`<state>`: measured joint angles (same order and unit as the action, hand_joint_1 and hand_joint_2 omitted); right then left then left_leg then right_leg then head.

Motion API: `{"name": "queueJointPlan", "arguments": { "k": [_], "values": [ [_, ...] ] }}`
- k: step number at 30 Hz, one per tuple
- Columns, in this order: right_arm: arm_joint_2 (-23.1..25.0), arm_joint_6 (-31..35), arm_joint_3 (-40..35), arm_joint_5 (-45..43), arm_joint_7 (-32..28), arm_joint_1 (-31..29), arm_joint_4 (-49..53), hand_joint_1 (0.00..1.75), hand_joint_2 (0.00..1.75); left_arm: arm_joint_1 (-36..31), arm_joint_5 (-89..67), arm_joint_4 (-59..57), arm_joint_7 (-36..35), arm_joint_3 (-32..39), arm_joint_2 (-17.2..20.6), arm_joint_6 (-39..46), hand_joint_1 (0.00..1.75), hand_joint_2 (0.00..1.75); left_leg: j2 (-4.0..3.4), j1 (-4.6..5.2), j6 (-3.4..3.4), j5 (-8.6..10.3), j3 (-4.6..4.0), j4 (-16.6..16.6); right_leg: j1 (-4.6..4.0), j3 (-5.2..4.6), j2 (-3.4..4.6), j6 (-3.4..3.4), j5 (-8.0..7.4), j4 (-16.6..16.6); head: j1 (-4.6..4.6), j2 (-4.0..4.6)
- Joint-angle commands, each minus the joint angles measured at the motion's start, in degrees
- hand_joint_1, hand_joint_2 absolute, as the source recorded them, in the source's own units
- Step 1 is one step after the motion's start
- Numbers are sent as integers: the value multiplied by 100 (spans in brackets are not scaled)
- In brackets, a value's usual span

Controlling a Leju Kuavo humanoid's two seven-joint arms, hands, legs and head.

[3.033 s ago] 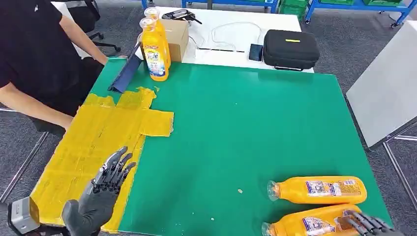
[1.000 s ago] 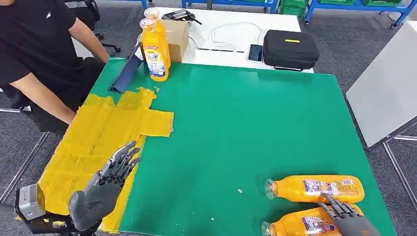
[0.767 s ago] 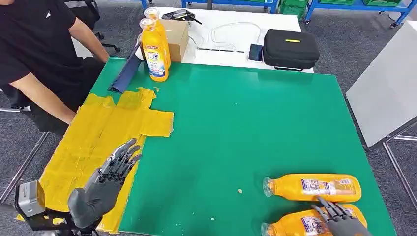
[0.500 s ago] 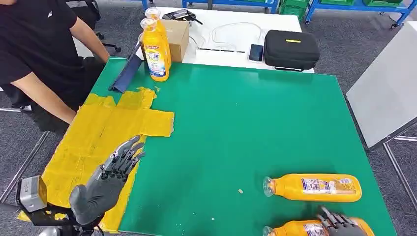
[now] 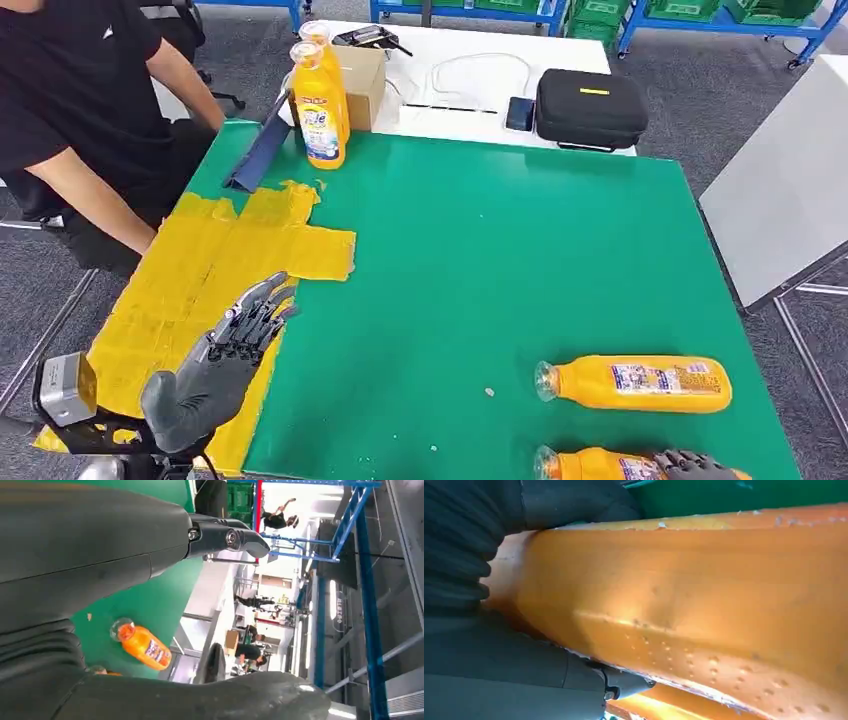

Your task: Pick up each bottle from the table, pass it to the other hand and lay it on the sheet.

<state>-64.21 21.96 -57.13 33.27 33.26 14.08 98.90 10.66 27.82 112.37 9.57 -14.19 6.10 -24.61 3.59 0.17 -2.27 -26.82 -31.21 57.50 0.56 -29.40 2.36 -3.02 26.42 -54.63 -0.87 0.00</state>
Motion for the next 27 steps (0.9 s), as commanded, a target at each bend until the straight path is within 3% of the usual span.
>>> {"name": "queueJointPlan", "arguments": {
  "k": [1, 2, 4, 5, 10, 11, 13, 15, 16, 17, 19, 20, 22, 25, 27],
  "values": [
    [162, 1209, -1818, -930, 156, -257, -457, 175, 175, -17, -26, -140, -21, -26, -24, 126, 0, 0, 17, -10, 9, 2, 6, -8, -12, 27, -45, 6, 3, 24, -2, 0],
    [215, 1804, -1737, -1558, -319, -303, -337, 175, 175, 72, -44, -80, -7, 16, -20, 195, 0, 0, 18, -9, 12, 5, 1, -10, -11, 27, -61, 9, 4, 27, -2, 0],
    [524, 1804, -51, -2148, -1524, 354, 128, 175, 175, 377, -125, 98, 66, 95, 47, 262, 0, 0, 9, -10, 2, -5, 1, -7, -11, 27, -27, 4, 0, 26, -2, 0],
    [668, 1804, 462, -2143, -1771, 570, 297, 175, 175, 482, -164, 116, 114, 135, 54, 279, 0, 0, 11, -9, 3, -4, -3, -8, -10, 26, -31, 5, 0, 27, -2, 0],
    [678, 1730, 604, -2086, -1666, 587, 460, 175, 175, 511, -144, 166, 131, 141, 53, 239, 0, 0, 9, -9, 4, -3, -4, -9, -11, 26, -34, 6, 0, 28, -2, 0],
    [748, 1506, 863, -1877, -1406, 688, 664, 175, 175, 447, -148, 205, 47, 116, 20, 297, 0, 0, 2, -9, 6, -5, -8, -10, -10, 24, -27, 7, -2, 26, -2, 0],
    [777, 1505, 962, -1863, -1495, 803, 603, 175, 175, 426, -140, 189, 39, 108, 19, 303, 0, 0, -10, -17, 4, -7, -28, -12, -17, 68, -27, 10, -7, 31, 2, 0],
    [777, 1505, 962, -1863, -1495, 803, 603, 175, 175, 426, -140, 189, 39, 108, 19, 303, 0, 0, -9, 5, 5, -3, -31, -6, 1, 49, -43, 8, -5, 20, -4, 0],
    [1135, 1804, 1606, -1844, -2212, 1064, 804, 175, 175, 579, -192, 168, 143, 176, 11, 323, 0, 0, -3, -3, 2, -5, -28, -5, -6, 44, -41, 6, -7, 27, -2, 0],
    [1439, 1676, 2161, -1780, -2471, 1314, 1103, 175, 175, 760, -269, 116, 276, 246, 43, 289, 0, 0, 5, -2, -2, -6, -26, -7, -5, 15, -34, 4, -5, 26, -2, 0],
    [2601, 632, 3654, -1240, -2950, 1701, 1903, 175, 175, 986, -353, 99, 473, 328, 28, 103, 0, 0, -12, -4, 2, -4, -34, -14, -6, 6, -22, 7, -10, 28, -2, 0],
    [3549, -415, 4563, -905, -3221, 1820, 2399, 175, 175, 1106, -409, 110, 581, 367, 11, -4, 0, 0, -36, -5, 10, -4, -41, -16, -6, 11, -17, 14, -12, 24, -2, 0],
    [4745, -1916, 5409, -1350, -3800, 1679, 3025, 175, 175, 1175, -473, 129, 623, 324, 11, -103, 0, 0, -17, -12, 10, -1, -45, -21, -12, 44, -20, 13, -12, 22, 0, 0],
    [5310, -2711, 5614, -1599, -4011, 1427, 3211, 175, 175, 927, -563, -33, 783, 173, -84, -246, 0, 0, -6, -12, 10, -1, -55, -11, -10, 22, -34, 11, -3, 0, -6, 0],
    [5421, -2824, 5504, -1511, -4076, 1366, 3176, 175, 175, 773, -559, -105, 761, 76, -106, -249, 0, 0, 12, -11, 14, 4, -58, -9, -9, 17, -60, 17, 2, -7, -4, 0]
  ]
}}
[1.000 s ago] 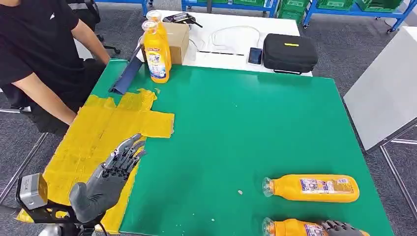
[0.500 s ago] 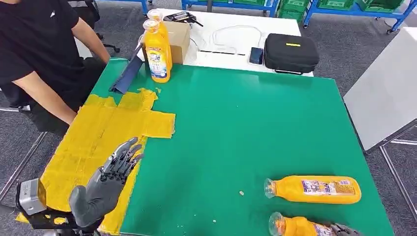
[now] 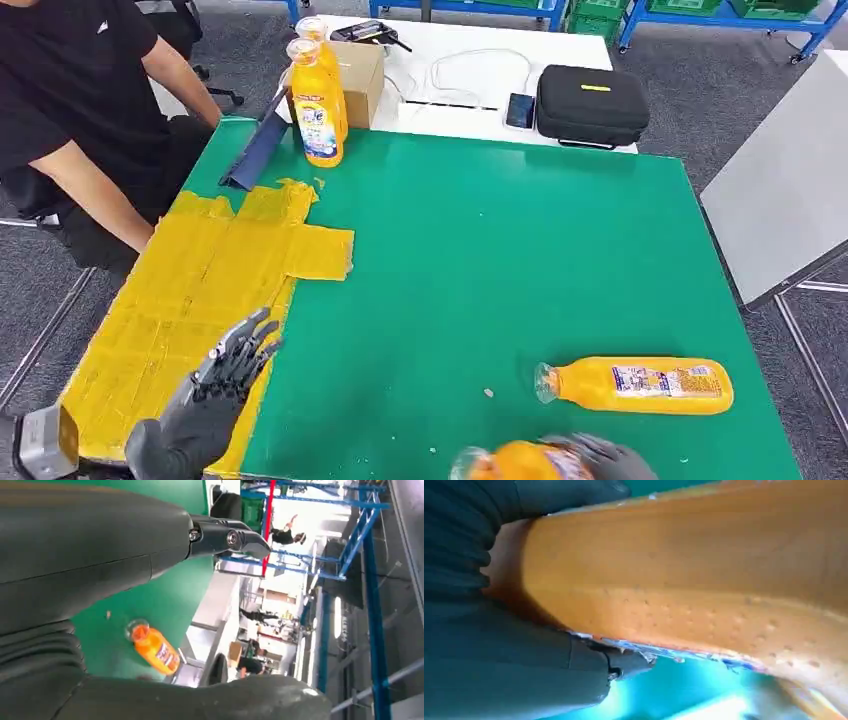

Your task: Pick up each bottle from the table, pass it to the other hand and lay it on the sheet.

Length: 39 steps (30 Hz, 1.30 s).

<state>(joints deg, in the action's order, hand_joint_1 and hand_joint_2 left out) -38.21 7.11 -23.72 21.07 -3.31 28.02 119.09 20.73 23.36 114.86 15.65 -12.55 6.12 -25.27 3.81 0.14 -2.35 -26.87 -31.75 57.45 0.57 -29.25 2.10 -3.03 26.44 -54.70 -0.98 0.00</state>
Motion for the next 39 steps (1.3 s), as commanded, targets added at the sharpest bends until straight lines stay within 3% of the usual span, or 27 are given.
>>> {"name": "queueJointPlan", "arguments": {
  "k": [1, 2, 9, 11, 16, 17, 20, 24, 25, 29, 39],
  "values": [
    [2857, -1355, 2111, -226, -448, -29, 1143, 175, 175, -261, -77, -354, 138, -112, -101, -188, 0, 0, 9, -4, 15, 7, 2, -4, -6, -14, -39, 21, 8, 0, 4, 0],
    [2907, -1362, 2010, -166, -460, -41, 1106, 175, 175, -293, -36, -347, 112, -145, -101, -196, 0, 0, 10, -8, 16, 7, -5, -5, -9, -55, -34, 30, 13, 1, 9, 0],
    [3498, -1252, 1730, -586, -376, -592, 813, 175, 175, -702, 282, -245, -257, -529, -122, -201, 0, 0, -2, -3, 13, 4, -6, -8, -2, -37, -21, 29, 11, -1, 9, 0],
    [3514, -1253, 1731, -584, -347, -633, 813, 175, 175, -730, 281, -236, -287, -550, -135, -169, 0, 0, -8, -3, 20, 6, 1, -7, -2, 11, -22, 27, 9, -1, 9, 0],
    [3572, -1302, 1788, -778, -329, -608, 835, 175, 175, -732, 228, -222, -290, -563, -108, -147, 0, 0, -10, 0, 21, 8, 0, -5, 0, 11, -27, 27, 9, -4, 9, 0],
    [3630, -1328, 1814, -794, -326, -641, 824, 175, 175, -767, 38, -189, -316, -566, -147, -31, 0, 175, -8, 0, 20, 7, 0, -4, 0, 10, -24, 27, 9, -5, 11, 0],
    [3889, -1340, 1767, -751, -247, -688, 807, 175, 175, -866, -544, -57, -576, -595, -334, 459, 0, 175, -8, -1, 20, 8, -5, -2, -1, 6, -26, 27, 9, -6, 9, 0],
    [4026, -1140, 1347, 226, -269, -771, 702, 175, 175, -960, -363, -60, -843, -779, -396, 710, 0, 175, -18, -2, 24, 9, -5, -1, -2, 4, -29, 30, 8, -8, 11, 0],
    [3720, -1072, 1098, 433, -290, -924, 483, 175, 175, -1024, -197, -71, -797, -931, -365, 669, 0, 175, -13, -1, 20, 8, -2, -3, -1, 5, -22, 27, 7, -6, 9, 0],
    [3525, -851, 841, 542, -478, -1144, 29, 175, 175, -1005, -92, 11, -826, -1148, -417, 809, 0, 175, -17, -4, 18, 8, 1, -6, -3, 11, -13, 25, 4, -1, 7, 0],
    [3626, -537, 91, 740, -458, -2324, -1149, 175, 175, -1443, -150, 198, -522, -1523, -536, 1382, 0, 175, -33, -5, 26, 13, -4, -3, -5, 6, -16, 31, 0, -5, 11, 0]
  ]
}}
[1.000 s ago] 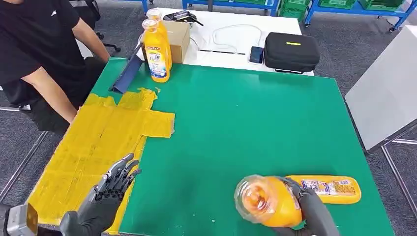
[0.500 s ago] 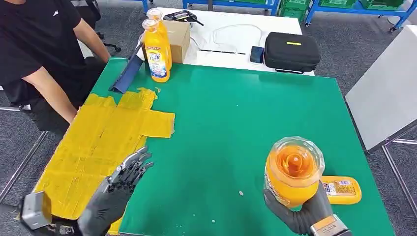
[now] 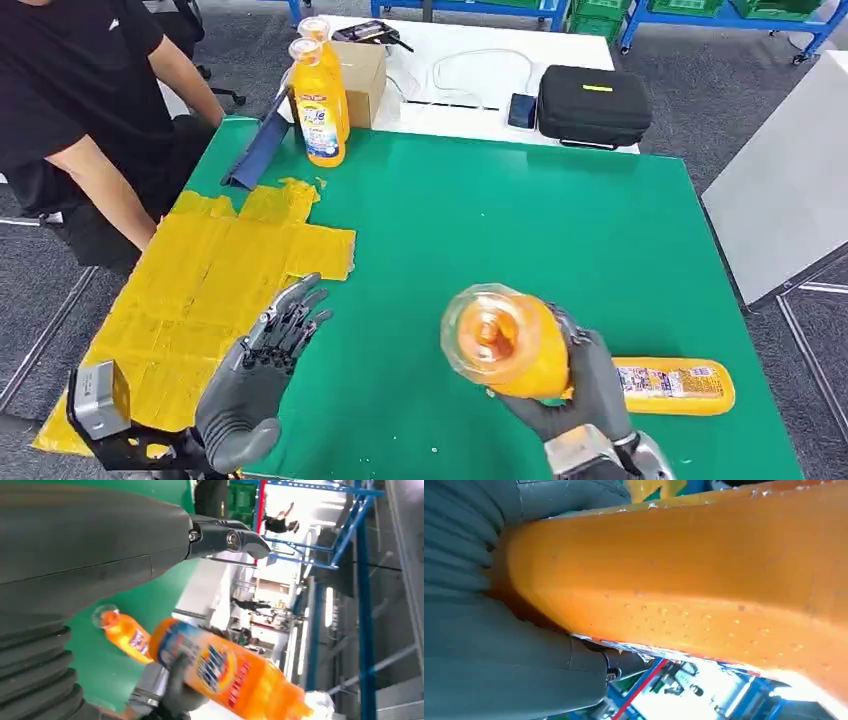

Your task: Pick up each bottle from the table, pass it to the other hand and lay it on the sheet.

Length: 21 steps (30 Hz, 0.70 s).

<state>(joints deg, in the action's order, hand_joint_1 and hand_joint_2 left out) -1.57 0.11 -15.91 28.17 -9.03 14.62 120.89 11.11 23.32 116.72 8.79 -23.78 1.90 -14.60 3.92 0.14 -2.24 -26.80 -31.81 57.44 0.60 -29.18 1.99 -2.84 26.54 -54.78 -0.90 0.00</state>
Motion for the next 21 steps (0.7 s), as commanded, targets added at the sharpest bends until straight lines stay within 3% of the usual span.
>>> {"name": "queueJointPlan", "arguments": {
  "k": [1, 6, 11, 21],
  "values": [
    [-42, 211, -734, -15, 107, -1050, -1399, 175, 175, -518, -87, 3, 210, -431, -96, 352, 0, 175, -32, -6, 11, 3, 3, -2, -7, 2, 1, 8, -7, 5, 0, 0],
    [-84, 283, -929, -62, 155, -1343, -1641, 175, 175, -613, -44, -45, 321, -542, -49, 447, 0, 175, -60, -2, 20, 7, 6, -3, -5, 1, -3, 14, -8, -3, 0, 0],
    [-137, 354, -1097, -92, 255, -1597, -1820, 175, 175, -708, 108, -101, 461, -653, -1, 505, 0, 175, -30, -2, 11, 5, 5, -3, -4, 4, -2, 6, -5, -3, 2, 0],
    [-226, 403, -1607, -134, 409, -2179, -2272, 175, 175, -988, 368, -235, 524, -938, 101, 620, 0, 175, -38, -2, 14, 7, 3, -3, -5, 1, -1, 9, -7, -3, 0, 0]
  ]
}}
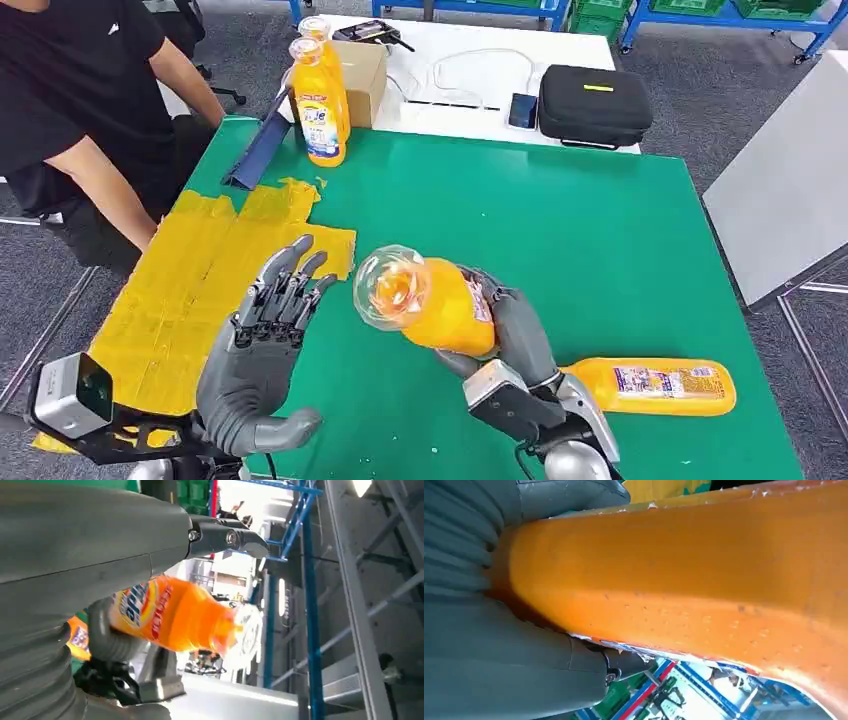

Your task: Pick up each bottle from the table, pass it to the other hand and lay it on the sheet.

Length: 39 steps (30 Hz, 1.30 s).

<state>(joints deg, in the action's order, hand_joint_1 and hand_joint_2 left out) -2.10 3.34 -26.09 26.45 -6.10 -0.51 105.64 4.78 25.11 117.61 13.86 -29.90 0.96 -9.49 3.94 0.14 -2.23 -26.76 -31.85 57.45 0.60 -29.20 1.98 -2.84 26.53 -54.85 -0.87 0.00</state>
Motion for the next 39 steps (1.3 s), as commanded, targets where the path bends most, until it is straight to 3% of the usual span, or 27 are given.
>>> {"name": "queueJointPlan", "arguments": {
  "k": [1, 7, 14, 19, 23, 39],
  "values": [
    [-192, 80, -643, 50, 133, -729, -779, 175, 175, -371, 216, -343, 16, -348, 212, 105, 0, 175, -33, 0, 9, 3, 7, -4, -2, 3, 0, 7, -5, 3, -2, 0],
    [-187, 122, -927, 57, 304, -1188, -1032, 175, 175, -531, 376, -436, -1, -528, 236, 129, 0, 175, -48, 0, 14, 3, 8, -4, -3, 4, 0, 10, -6, 1, -2, 0],
    [-187, 122, -927, 57, 304, -1188, -1032, 175, 175, -531, 376, -436, -1, -528, 236, 129, 0, 175, -36, -1, 12, 3, 6, -3, -3, 4, -5, 9, -4, 1, -2, 0],
    [-300, 131, -1653, 637, 522, -1604, -1246, 175, 175, -902, 337, -864, 355, -1052, 442, 652, 0, 175, -37, 1, 14, 5, 7, -3, -2, 5, -8, 10, -4, 0, -2, 0],
    [-231, -77, -2035, 511, 678, -1861, -1654, 175, 175, -1016, 295, -959, 328, -1109, 449, 783, 0, 175, -39, -1, 12, 5, 7, -4, -3, 2, 1, 9, -7, 0, 0, 0],
    [-269, -264, -2357, 596, 817, -2024, -1726, 175, 175, -1074, 247, -1066, 153, -1157, 436, 833, 0, 175, -32, 0, 13, 4, 3, -1, -2, 3, -7, 9, -3, -6, 0, 0]
  ]
}}
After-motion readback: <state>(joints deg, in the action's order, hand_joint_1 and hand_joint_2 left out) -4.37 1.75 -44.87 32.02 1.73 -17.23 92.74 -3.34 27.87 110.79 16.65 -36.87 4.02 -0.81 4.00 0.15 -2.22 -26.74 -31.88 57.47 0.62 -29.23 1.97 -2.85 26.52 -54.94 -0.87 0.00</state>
